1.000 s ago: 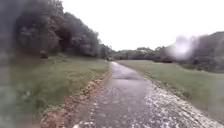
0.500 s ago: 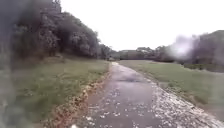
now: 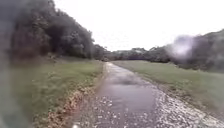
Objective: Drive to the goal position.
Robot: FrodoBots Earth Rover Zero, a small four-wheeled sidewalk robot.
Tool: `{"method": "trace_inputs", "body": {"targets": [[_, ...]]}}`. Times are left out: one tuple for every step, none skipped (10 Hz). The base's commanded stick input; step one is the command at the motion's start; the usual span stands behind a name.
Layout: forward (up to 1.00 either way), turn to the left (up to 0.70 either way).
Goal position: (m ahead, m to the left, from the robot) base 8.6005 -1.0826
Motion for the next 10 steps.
{"method": "trace_inputs", "body": {"targets": [[0.7,-0.25],[0.7,0.0],[0.7,0.0],[0.7,0.0],[0.7,0.0],[0.7,0.0],[0.7,0.0],[0.7,0.0],[0.7,0.0],[0.7,0.0]]}}
